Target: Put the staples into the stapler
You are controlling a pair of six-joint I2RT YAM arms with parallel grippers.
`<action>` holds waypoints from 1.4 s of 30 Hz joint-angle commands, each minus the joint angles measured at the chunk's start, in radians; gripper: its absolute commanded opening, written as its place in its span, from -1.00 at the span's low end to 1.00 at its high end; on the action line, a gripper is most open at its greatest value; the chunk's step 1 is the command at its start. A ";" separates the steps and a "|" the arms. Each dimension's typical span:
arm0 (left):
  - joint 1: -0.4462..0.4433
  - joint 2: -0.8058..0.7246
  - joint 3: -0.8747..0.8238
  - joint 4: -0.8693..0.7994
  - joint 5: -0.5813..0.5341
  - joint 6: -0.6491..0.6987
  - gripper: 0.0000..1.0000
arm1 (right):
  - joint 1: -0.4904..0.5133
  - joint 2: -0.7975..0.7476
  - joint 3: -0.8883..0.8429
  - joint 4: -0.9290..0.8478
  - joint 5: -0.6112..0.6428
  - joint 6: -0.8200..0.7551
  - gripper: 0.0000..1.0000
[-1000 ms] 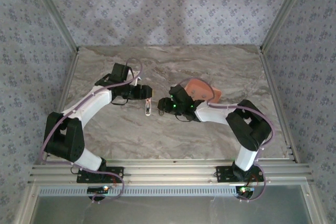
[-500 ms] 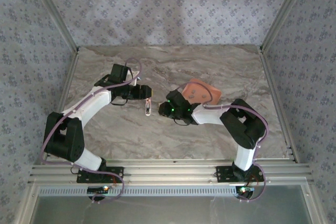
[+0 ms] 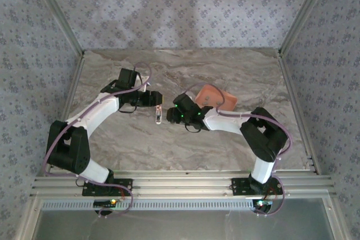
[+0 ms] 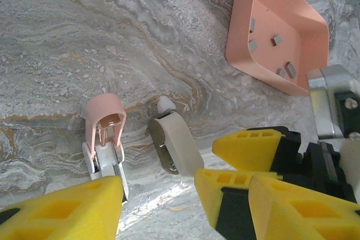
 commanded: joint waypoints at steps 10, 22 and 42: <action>0.017 -0.065 -0.024 0.000 -0.011 0.017 0.22 | 0.070 0.095 0.219 -0.298 0.166 -0.106 0.11; 0.033 -0.088 -0.047 -0.002 -0.020 0.021 0.23 | 0.078 0.187 0.280 -0.340 0.166 -0.108 0.03; 0.071 -0.136 -0.093 -0.014 -0.038 0.028 0.23 | 0.027 0.196 0.323 -0.319 0.226 -0.199 -0.49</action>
